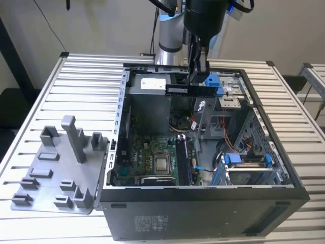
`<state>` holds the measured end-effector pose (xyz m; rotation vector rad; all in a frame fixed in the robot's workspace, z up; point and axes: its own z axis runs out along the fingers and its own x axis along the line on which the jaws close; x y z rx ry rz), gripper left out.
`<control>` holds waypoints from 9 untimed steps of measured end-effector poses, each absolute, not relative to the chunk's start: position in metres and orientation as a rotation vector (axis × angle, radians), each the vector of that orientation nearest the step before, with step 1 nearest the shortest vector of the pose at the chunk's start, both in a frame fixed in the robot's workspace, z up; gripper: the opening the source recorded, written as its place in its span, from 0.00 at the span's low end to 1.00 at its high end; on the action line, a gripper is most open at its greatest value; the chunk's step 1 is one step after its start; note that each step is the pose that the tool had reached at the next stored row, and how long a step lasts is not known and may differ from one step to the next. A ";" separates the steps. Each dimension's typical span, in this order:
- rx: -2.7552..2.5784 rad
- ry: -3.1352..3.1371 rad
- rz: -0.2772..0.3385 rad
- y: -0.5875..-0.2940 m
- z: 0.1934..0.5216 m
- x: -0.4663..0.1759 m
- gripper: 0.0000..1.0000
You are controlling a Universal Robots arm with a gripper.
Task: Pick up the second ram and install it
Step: 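Insert the second ram into the second slot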
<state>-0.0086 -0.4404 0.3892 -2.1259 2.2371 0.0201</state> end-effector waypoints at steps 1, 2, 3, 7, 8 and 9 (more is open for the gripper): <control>-2.126 2.237 0.020 -0.440 0.389 -0.009 0.14; -2.126 2.237 0.020 -0.440 0.389 -0.009 0.14; -2.126 2.237 0.020 -0.440 0.389 -0.009 0.14; -2.125 2.238 0.020 -0.440 0.389 -0.009 0.14; -2.122 2.240 0.020 -0.440 0.389 -0.009 0.14; -2.119 2.244 0.020 -0.440 0.389 -0.009 0.14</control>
